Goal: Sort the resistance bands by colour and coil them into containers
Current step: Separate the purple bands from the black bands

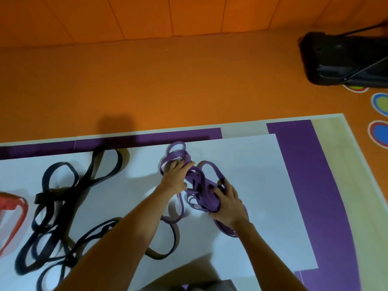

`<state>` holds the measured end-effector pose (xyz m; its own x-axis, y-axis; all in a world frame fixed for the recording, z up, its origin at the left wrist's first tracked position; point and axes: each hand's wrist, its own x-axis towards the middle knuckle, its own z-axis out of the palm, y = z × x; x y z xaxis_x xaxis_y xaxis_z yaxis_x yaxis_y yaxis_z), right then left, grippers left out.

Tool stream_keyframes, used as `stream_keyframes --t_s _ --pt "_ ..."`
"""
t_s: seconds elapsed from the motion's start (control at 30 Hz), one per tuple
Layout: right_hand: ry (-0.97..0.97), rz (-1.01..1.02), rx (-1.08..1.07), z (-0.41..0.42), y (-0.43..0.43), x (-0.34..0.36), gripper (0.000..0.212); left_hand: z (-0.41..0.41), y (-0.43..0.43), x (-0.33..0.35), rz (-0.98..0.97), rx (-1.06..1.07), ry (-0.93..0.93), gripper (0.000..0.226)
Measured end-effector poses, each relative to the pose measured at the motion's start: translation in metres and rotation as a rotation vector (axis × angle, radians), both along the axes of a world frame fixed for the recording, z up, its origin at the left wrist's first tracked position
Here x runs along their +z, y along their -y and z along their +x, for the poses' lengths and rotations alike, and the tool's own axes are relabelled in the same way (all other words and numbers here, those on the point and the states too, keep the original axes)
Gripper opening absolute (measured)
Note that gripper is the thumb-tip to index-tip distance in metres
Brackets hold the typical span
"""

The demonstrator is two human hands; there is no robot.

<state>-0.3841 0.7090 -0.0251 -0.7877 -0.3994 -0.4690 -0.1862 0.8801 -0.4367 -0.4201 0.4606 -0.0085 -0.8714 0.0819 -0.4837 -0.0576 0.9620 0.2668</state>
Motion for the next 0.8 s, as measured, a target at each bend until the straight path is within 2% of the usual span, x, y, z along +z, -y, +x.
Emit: stream_keyframes --t_s 0.17,0.27,0.37,0.57,0.73,0.8 --pt "-0.022 -0.128 -0.091 0.001 -0.001 -0.004 0.085 -0.011 -0.004 -0.008 -0.087 -0.009 -0.028 0.060" --pt "0.006 -0.218 -0.112 -0.004 -0.004 -0.003 0.076 -0.010 -0.004 -0.009 -0.056 -0.007 -0.079 0.056" --pt "0.018 -0.320 -0.153 -0.003 -0.006 -0.002 0.068 -0.002 -0.002 -0.008 0.107 0.093 -0.130 0.052" --pt "-0.010 -0.543 -0.394 0.007 0.007 0.017 0.047 0.028 -0.007 0.014 0.494 0.531 -0.189 0.039" --pt "-0.070 -0.784 -0.459 0.003 0.025 0.065 0.066 0.062 -0.007 0.054 0.764 0.833 -0.280 0.022" --pt "-0.060 -0.847 -0.456 0.005 0.038 0.085 0.065 0.082 -0.004 0.071 0.881 0.937 -0.310 0.023"
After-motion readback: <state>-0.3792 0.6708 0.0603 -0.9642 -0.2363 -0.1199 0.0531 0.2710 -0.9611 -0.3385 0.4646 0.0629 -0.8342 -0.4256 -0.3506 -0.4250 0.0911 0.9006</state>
